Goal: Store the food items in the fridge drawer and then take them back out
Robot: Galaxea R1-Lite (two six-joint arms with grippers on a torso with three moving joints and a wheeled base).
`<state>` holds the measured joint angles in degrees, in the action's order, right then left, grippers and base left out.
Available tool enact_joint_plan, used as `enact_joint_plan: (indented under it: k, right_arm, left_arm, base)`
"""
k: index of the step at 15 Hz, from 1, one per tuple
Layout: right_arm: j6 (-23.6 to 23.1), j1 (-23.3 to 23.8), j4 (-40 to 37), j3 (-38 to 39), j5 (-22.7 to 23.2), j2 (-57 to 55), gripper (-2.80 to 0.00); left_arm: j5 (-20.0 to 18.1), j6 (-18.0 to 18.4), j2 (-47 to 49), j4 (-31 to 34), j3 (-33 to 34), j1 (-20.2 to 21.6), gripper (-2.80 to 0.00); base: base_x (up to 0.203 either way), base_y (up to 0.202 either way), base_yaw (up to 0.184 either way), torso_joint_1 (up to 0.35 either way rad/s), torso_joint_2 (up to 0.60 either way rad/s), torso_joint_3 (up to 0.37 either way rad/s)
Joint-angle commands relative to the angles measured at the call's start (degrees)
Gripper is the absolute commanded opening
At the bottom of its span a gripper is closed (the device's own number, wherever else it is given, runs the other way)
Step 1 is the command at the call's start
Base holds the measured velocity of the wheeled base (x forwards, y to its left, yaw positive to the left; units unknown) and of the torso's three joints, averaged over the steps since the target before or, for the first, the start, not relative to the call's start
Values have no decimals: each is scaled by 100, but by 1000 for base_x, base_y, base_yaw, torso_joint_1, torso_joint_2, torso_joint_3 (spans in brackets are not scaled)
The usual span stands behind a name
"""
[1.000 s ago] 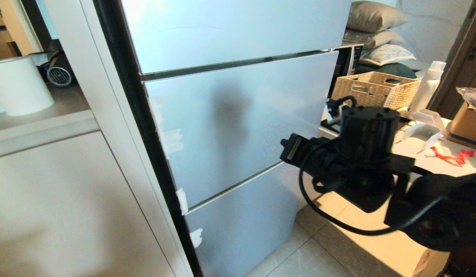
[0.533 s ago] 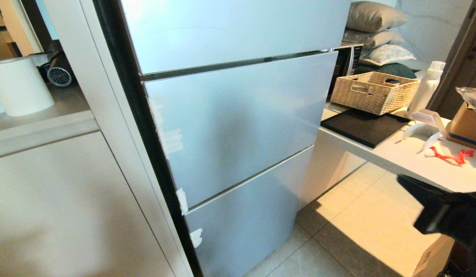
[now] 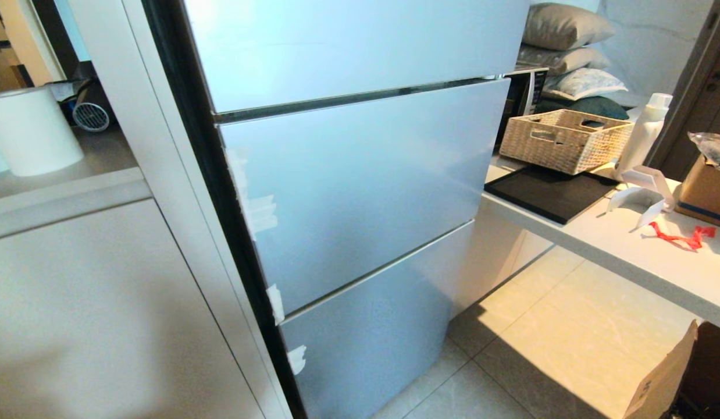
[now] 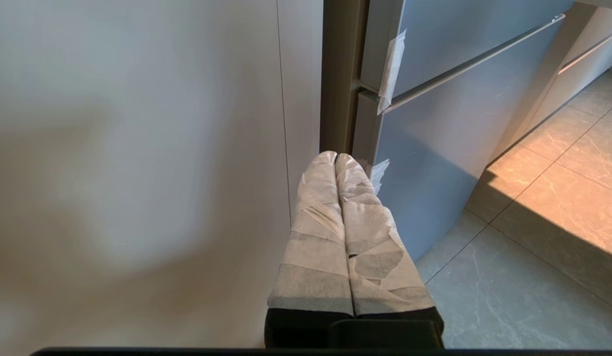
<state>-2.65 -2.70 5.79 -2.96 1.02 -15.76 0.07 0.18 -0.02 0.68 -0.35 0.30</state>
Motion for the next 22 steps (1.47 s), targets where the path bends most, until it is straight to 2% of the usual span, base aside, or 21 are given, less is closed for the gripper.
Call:
enact_joint_plan:
  k: [1, 14, 22]
  right_arm:
    - [-182, 241, -430, 211, -26, 1420, -280]
    - [-78, 305, -588, 296, -120, 1567, -280]
    - [-87, 305, -596, 296, -120, 1567, -280]
  left_arm:
    - [1, -1, 2, 2, 0, 10, -280]
    - [1, -9, 2, 2, 0, 5, -280]
    - [1, 114, 2, -51, 27, 5, -280]
  base:
    - [0, 0, 0, 0, 0, 0]
    - [0, 0, 0, 0, 0, 0]
    - [0, 0, 0, 0, 0, 0]
